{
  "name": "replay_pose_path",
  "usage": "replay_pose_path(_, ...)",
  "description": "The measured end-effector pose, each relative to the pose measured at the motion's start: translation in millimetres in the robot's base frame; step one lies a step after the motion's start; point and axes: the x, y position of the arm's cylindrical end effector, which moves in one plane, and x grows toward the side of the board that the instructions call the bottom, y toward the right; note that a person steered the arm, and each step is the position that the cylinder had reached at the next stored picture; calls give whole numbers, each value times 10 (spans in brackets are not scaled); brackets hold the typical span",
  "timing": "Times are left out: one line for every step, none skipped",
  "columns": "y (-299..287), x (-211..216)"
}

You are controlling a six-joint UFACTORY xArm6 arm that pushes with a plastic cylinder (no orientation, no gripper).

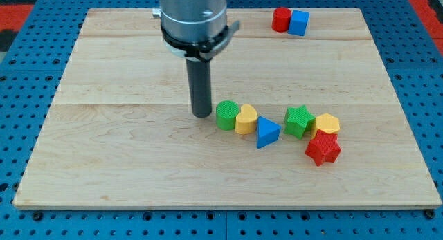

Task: Push the blue cube into the group of blocks

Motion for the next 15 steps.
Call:
replay_pose_path(491,75)
replay_pose_path(731,329)
replay_pose_path(413,-87)
replay_pose_path(610,-795)
replay_pose_path(1737,-1215)
replay_pose_path(2800,-1657)
replay_pose_path(2813,-2487)
replay_pose_path(2435,-2640)
replay_pose_path(2095,-2173)
replay_pose_path(1415,-2073)
replay_pose_path(1670,-2145)
replay_pose_path(983,-1953)
replay_pose_path(590,-1435)
replay_pose_path(778,-910)
replay_pose_path(808,-426)
